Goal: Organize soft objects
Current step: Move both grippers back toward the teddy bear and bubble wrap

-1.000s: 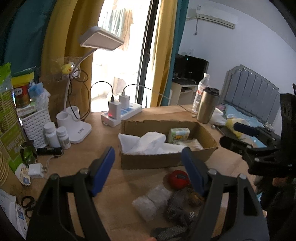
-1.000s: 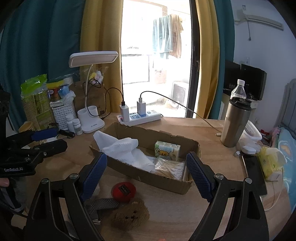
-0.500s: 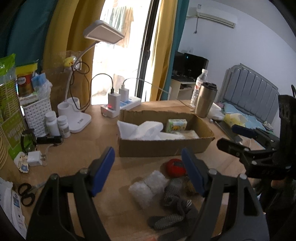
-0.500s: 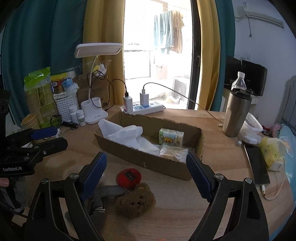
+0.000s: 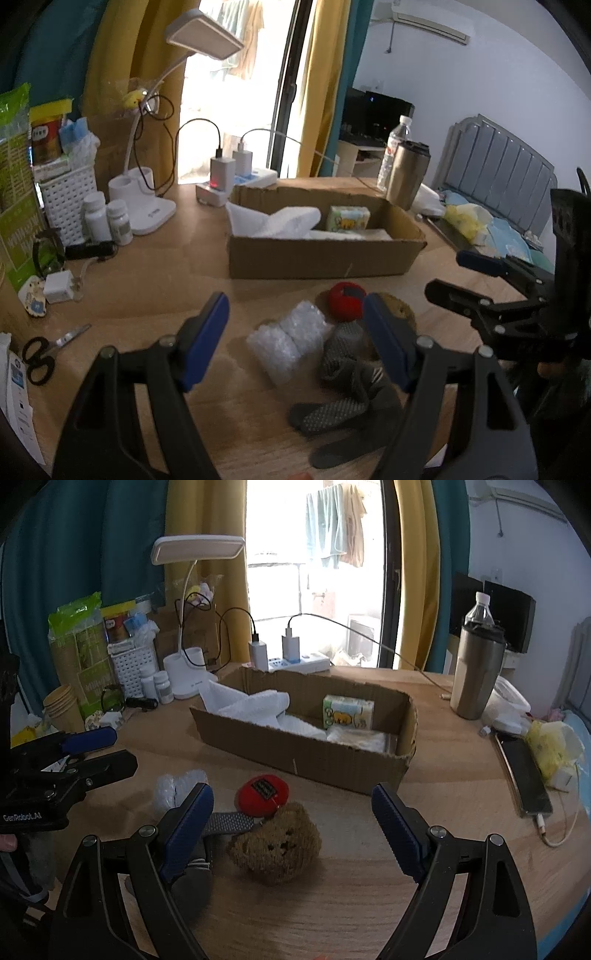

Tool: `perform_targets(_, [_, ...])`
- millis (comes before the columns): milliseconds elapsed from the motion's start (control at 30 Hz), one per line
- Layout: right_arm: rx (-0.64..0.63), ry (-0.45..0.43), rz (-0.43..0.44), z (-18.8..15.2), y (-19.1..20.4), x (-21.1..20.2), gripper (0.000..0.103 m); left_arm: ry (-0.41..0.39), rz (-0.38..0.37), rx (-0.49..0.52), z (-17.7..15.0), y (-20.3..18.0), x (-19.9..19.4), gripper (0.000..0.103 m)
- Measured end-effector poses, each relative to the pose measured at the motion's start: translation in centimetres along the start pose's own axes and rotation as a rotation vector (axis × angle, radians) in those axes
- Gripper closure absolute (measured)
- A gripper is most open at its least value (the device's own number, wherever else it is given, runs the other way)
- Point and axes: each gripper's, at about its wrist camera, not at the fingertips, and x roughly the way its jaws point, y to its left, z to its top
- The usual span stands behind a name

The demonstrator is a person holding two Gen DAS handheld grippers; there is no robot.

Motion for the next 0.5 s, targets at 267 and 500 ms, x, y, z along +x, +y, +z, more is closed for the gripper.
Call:
perform_targets(267, [0.015,0.045,0.019,-1.5,0.1,1.8,0.013,0.047,0.006,0.002,-1.5,0.2,1.3,0.027])
perform_targets(500, [0.023,0.081,0.032,-1.9,-0.2,3.8,0.013,0.094,0.027,-0.004,-1.8,1.0,3.1,0.027])
